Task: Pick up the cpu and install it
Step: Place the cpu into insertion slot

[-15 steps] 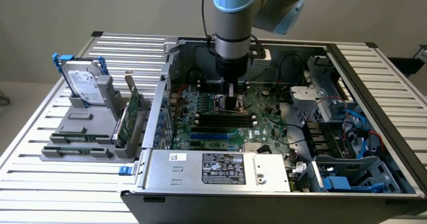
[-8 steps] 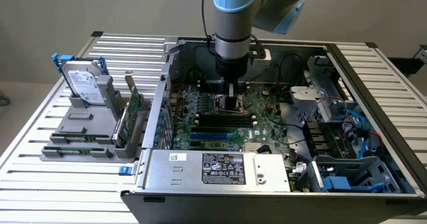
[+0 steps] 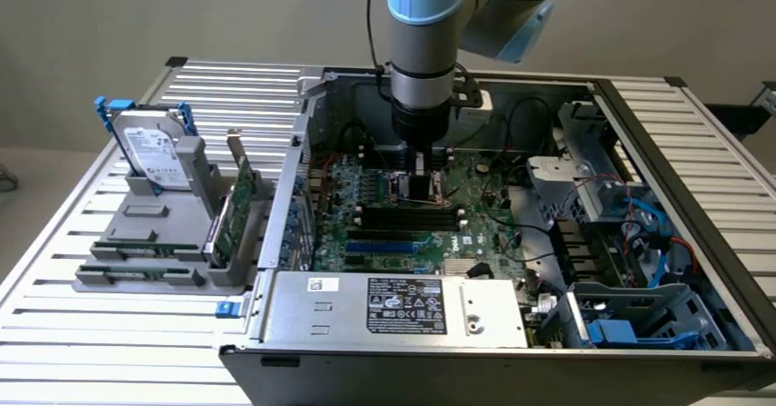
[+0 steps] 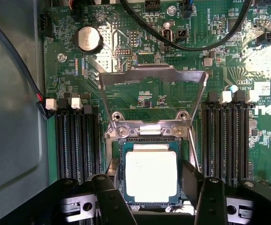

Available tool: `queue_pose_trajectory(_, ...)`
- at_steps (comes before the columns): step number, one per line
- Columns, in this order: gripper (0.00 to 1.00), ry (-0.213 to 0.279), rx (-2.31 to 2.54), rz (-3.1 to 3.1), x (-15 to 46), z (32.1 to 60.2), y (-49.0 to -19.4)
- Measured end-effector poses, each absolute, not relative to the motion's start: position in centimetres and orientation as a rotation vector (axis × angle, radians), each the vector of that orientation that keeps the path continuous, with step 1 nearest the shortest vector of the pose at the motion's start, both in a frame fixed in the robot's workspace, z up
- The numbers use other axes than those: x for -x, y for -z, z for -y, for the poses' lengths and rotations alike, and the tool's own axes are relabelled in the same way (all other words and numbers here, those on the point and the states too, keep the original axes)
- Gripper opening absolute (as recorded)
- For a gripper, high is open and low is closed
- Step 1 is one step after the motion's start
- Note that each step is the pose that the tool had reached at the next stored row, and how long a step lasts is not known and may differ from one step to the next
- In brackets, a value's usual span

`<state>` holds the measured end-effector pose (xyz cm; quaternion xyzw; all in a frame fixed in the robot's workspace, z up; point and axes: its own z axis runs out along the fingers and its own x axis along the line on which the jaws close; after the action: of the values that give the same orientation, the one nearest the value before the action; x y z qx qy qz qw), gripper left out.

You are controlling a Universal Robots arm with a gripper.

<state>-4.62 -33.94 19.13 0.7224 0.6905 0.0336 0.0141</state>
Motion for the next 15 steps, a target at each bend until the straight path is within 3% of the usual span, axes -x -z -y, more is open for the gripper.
queue_pose_trajectory(15,0.62,-0.104,-2.249,-2.150,4.6,33.9,-20.8)
